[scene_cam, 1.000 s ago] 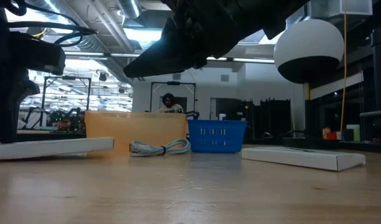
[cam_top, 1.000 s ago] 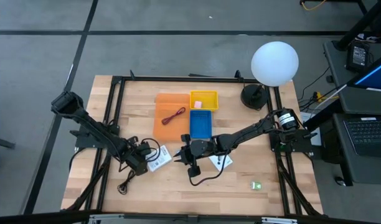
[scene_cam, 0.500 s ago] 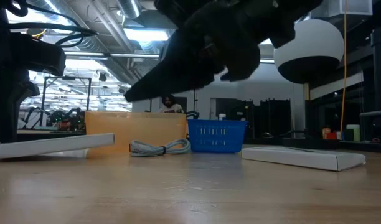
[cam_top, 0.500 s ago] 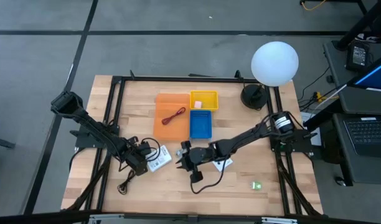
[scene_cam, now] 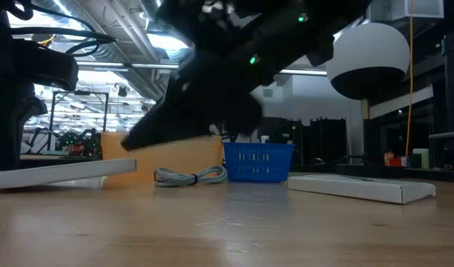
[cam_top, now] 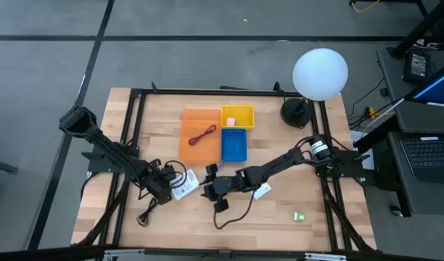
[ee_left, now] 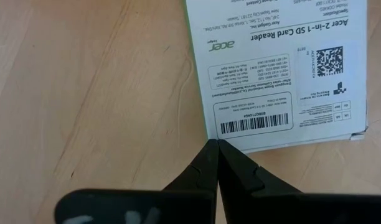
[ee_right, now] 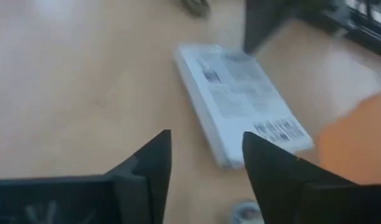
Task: Pick and place items into bin
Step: Put the left card reader box into the blue bin
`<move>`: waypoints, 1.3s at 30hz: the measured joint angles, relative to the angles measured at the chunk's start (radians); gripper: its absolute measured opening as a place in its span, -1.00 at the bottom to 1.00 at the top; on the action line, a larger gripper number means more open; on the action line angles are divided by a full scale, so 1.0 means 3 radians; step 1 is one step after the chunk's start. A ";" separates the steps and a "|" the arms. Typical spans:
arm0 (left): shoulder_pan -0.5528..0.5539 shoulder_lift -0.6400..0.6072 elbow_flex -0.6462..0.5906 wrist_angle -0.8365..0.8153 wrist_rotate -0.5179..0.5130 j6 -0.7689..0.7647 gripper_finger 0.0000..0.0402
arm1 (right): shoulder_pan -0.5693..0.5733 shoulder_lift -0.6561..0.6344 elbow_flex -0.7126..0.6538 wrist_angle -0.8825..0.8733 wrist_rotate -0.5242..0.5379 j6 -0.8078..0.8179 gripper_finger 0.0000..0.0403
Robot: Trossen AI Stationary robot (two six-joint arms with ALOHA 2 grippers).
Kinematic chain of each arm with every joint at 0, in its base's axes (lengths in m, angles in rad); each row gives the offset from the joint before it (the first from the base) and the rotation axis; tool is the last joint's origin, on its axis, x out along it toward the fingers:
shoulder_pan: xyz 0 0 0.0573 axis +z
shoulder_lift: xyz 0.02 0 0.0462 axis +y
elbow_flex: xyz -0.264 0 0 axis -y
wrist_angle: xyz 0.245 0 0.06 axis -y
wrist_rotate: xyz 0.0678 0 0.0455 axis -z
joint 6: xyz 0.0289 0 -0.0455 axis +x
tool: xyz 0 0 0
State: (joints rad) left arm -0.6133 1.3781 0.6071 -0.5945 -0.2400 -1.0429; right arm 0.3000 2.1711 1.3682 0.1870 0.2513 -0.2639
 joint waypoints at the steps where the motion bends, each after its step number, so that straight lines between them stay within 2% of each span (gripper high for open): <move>1: 0.0000 0.0000 0.0000 0.0001 -0.0002 0.0010 -0.99 | 0.0008 0.0023 0.0052 -0.0109 0.0103 -0.0065 -0.04; 8: 0.0000 0.0000 -0.0001 0.0001 -0.0001 0.0030 -0.99 | 0.0106 0.0070 0.0178 -0.0236 0.0354 -0.0388 0.17; 18: -0.0001 0.0001 -0.0003 0.0003 -0.0001 0.0030 -0.99 | 0.0139 0.0279 0.0177 0.0024 0.0606 -0.0847 0.18; 23: 0.0000 0.0001 -0.0004 0.0008 0.0003 0.0030 -0.99 | 0.0156 0.0378 0.0182 0.0205 0.1079 -0.1106 0.19; 39: 0.0000 0.0001 -0.0004 0.0012 0.0004 0.0057 -0.99 | 0.0144 0.0406 0.0186 0.0298 0.0987 -0.1359 0.19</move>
State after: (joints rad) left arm -0.6132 1.3785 0.6060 -0.5910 -0.2386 -1.0260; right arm 0.3431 2.2929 1.4239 0.2762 0.5474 -0.6718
